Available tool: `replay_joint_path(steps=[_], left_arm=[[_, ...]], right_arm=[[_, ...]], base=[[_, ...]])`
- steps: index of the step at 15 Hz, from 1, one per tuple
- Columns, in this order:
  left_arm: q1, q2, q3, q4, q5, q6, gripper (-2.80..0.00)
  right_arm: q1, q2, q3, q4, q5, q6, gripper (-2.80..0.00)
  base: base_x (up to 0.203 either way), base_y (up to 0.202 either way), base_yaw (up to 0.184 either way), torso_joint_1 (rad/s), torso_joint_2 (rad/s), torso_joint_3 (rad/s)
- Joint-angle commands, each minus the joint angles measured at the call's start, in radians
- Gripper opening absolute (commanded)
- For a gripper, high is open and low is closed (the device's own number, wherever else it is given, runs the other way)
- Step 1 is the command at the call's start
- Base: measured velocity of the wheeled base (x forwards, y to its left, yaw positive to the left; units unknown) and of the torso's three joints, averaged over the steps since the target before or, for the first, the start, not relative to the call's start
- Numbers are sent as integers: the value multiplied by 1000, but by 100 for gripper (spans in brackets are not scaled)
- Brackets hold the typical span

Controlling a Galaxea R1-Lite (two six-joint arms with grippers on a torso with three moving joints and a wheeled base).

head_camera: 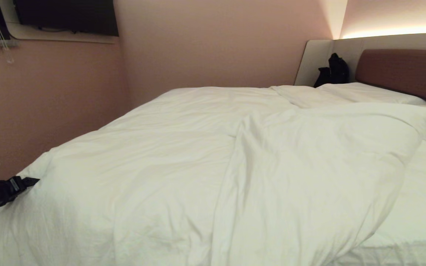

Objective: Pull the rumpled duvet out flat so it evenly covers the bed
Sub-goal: Flatten the corners of the folded blanket

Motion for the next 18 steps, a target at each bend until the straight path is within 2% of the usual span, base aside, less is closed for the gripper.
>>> replay_joint_path(steps=[1,2,3,11,14,15,18], left_arm=[[-8,9,1,-3,-4,6,0],[-13,28,4,-10,-4,66,0],[-17,39,6,-14,-4,92,0],[-17,74,-9,-2,5,103,0],[-26,91,-1,-10,48,161,0],[-26,91,1,-11,51,169,-280],[-26,91,2,-14,54,182,-280]], right_arm=[[0,0,-1,-1,0,1,-280],[0,0,0,-1,0,0,-280],[0,0,1,-1,0,0,-280],[0,0,1,-1,0,1,-280],[0,0,-1,-1,0,0,-280],[0,0,1,-1,0,0,-280],[1,0,0,-1,0,0,-280]], base=[[0,0,0,0,0,0],[0,0,0,0,0,0],[0,0,0,0,0,0],[0,0,0,0,0,0],[0,0,0,0,0,0],[0,0,0,0,0,0],[0,0,0,0,0,0]])
